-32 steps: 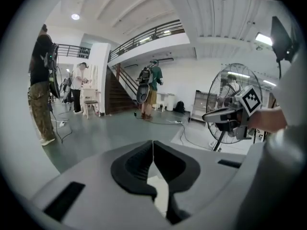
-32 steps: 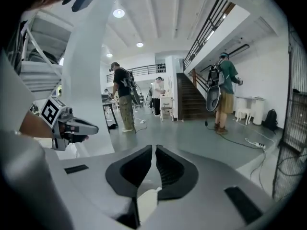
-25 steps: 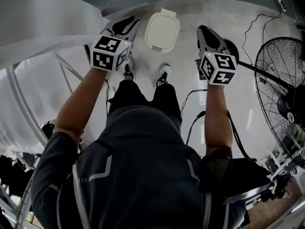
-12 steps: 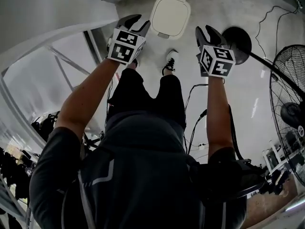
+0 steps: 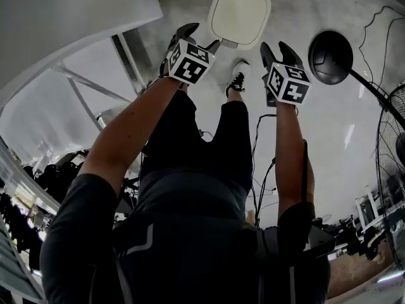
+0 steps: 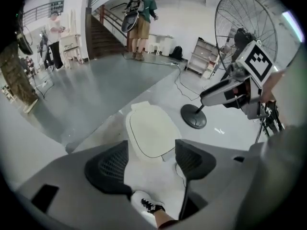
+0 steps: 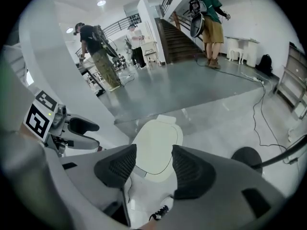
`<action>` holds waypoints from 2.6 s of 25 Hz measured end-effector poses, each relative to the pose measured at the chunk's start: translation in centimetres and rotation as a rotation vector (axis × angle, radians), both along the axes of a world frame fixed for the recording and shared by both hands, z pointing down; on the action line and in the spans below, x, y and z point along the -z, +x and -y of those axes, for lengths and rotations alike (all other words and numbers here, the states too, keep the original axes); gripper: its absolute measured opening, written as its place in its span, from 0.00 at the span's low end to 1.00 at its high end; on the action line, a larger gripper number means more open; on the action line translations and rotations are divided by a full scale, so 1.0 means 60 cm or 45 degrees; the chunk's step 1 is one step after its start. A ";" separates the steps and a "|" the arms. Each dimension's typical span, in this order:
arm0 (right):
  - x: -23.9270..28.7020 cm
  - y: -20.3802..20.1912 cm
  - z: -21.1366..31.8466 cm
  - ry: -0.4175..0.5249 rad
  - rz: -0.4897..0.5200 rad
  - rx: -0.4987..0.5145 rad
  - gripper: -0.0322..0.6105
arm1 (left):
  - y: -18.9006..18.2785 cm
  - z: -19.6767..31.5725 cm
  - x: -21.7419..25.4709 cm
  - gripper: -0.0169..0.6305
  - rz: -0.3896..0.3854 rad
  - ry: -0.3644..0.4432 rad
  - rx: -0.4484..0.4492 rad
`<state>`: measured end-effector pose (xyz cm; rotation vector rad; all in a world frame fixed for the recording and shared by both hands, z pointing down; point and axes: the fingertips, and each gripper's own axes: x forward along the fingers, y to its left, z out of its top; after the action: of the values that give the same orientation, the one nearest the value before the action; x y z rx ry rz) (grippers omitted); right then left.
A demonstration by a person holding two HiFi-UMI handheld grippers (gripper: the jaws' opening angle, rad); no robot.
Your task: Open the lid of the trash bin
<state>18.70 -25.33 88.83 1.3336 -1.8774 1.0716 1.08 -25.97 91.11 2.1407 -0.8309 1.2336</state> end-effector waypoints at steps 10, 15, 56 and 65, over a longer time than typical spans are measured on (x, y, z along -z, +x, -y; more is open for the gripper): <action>-0.166 -0.034 -0.052 -0.154 0.021 0.019 0.47 | 0.002 -0.033 -0.143 0.50 0.052 -0.070 -0.026; -0.227 -0.053 -0.058 -0.184 0.043 0.030 0.49 | -0.002 -0.031 -0.207 0.50 0.016 -0.170 0.155; -0.354 -0.083 -0.094 -0.282 -0.010 -0.043 0.65 | 0.019 -0.056 -0.307 0.51 0.071 -0.155 0.136; -0.351 -0.075 -0.094 -0.336 0.033 -0.078 0.65 | 0.015 -0.056 -0.306 0.51 0.116 -0.206 0.169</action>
<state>14.21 -19.71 109.90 1.2356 -1.6536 1.3228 1.99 -22.63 109.50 1.8829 -0.8657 1.2912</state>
